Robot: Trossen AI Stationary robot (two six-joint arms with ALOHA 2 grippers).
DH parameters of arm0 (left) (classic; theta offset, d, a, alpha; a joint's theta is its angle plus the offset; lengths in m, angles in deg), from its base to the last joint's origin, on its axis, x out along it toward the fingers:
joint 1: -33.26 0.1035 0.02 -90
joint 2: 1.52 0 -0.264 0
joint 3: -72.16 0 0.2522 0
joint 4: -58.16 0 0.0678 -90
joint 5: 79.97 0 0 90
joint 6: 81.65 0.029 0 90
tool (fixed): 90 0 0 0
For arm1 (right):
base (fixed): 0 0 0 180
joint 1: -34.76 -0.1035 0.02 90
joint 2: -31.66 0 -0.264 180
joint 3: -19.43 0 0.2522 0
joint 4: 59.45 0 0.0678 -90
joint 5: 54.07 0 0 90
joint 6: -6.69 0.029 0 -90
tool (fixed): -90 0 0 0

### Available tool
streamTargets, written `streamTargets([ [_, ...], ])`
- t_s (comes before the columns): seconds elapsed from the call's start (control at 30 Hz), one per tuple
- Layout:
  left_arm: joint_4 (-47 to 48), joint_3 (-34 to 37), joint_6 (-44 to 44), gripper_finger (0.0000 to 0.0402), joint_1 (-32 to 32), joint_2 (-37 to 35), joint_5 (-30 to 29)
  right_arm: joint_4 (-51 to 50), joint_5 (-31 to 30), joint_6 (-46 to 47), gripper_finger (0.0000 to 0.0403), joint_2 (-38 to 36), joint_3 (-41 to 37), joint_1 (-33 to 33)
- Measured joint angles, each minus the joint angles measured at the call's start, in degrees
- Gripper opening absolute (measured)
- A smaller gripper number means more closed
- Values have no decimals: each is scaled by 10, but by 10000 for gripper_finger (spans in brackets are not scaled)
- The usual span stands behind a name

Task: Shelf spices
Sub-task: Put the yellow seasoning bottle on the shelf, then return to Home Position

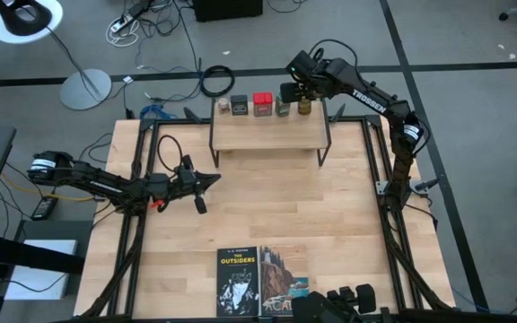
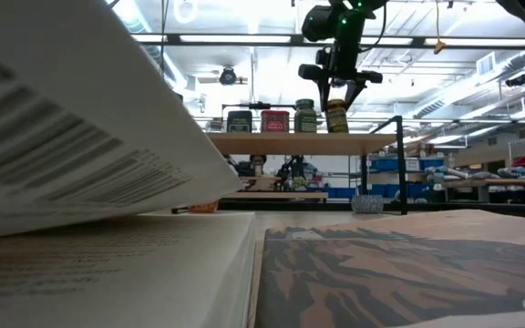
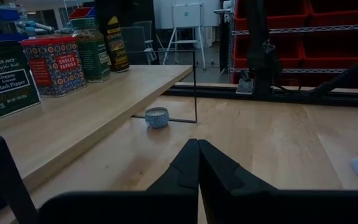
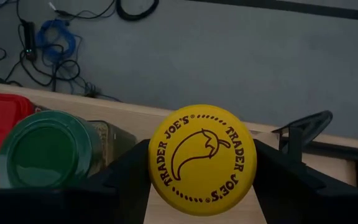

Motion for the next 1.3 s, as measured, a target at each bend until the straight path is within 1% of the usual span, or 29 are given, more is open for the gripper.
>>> streamTargets([
  [0.33,0,0,0,8,0,0,0,-2,1,-2,232,0,0,0],
  [0.53,0,0,0,8,0,0,0,-11,3,-4,266,0,-2,-2],
  [0.83,0,0,0,8,0,0,0,-3,3,-10,253,1,-2,-8],
  [1.1,0,0,2,8,0,0,0,5,-15,-14,271,-13,-2,-17],
  [1.3,0,0,2,8,0,0,0,4,-18,-14,272,-34,-1,-26],
])
